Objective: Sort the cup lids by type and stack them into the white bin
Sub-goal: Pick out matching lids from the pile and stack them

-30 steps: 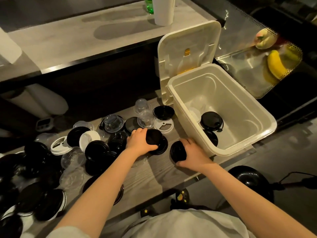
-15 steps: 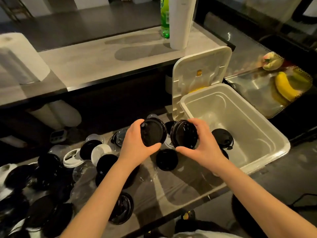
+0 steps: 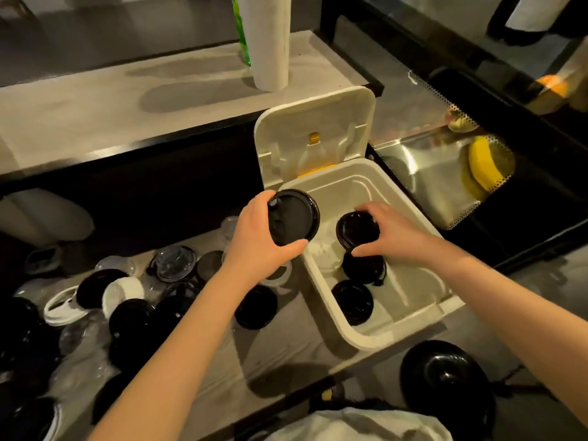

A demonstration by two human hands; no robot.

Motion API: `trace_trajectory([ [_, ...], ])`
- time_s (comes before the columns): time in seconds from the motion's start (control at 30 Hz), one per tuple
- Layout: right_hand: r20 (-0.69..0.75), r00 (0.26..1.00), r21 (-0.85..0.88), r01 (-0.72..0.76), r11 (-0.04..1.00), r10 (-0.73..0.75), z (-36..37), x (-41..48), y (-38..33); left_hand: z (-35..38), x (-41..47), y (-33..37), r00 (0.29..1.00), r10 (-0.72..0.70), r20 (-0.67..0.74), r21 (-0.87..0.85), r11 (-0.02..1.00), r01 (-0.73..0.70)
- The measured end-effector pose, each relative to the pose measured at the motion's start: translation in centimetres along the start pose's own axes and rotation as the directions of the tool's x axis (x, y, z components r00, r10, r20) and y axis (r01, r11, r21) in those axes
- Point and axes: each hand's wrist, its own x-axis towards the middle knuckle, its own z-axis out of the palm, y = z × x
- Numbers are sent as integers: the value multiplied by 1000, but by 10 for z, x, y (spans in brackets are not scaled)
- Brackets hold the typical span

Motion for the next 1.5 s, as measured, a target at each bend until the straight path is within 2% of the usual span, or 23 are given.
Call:
trace_trajectory([
  [0.1, 265, 963, -230, 117, 966, -53, 11, 15, 15, 19, 3, 9, 999, -18, 27, 20, 1000, 18],
  [0.2, 559, 826, -395, 336, 855, -66, 30, 24, 21, 28, 4, 12, 999, -53, 12, 27, 998, 53],
  [0.27, 670, 740, -437, 462, 772, -63, 43, 25, 21, 30, 3, 13, 998, -68, -12, 24, 997, 68],
  [0.37, 750, 655, -465, 622, 629, -94, 63, 25, 23, 32, -2, 13, 996, -75, -49, 20, 997, 76],
  [0.47, 769, 623, -506, 731, 459, -144, 79, 25, 30, 35, -7, 11, 992, -91, -86, 3, 996, 91],
  [0.57, 779, 606, -511, 764, 394, -163, 82, 29, 35, 38, -12, 8, 988, -114, -103, -4, 993, 114],
  [0.87, 762, 628, -515, 736, 440, -159, 88, 26, 37, 42, -14, 10, 984, -115, -133, 19, 993, 119],
  [1.03, 739, 654, -484, 682, 548, -161, 78, 29, 37, 43, -14, 9, 988, -87, -129, 37, 995, 92],
  [1.13, 641, 719, -437, 629, 644, -268, 61, 29, 30, 42, -10, 11, 990, -55, -130, 61, 996, 63],
  [1.2, 465, 817, -396, 537, 745, -341, 43, 32, 24, 42, -5, 13, 993, -49, -103, 76, 995, 57],
  [1.27, 196, 914, -256, 396, 882, -354, 24, 38, 22, 42, 1, 15, 997, -28, -71, 104, 994, 36],
  [1.33, -49, 955, 48, 294, 954, -292, 5, 42, 19, 45, 8, 18, 999, 7, -32, 152, 988, -2],
  [1.37, -99, 964, 217, 264, 940, -248, -4, 43, 16, 47, 12, 20, 1000, 27, -9, 174, 984, -25],
  [1.43, -62, 981, 482, 189, 855, -182, -18, 43, 9, 52, 18, 24, 998, 62, 32, 200, 978, -67],
  [1.5, 6, 985, 532, 141, 835, -170, -23, 41, 3, 58, 23, 29, 994, 92, 62, 209, 972, -103],
])
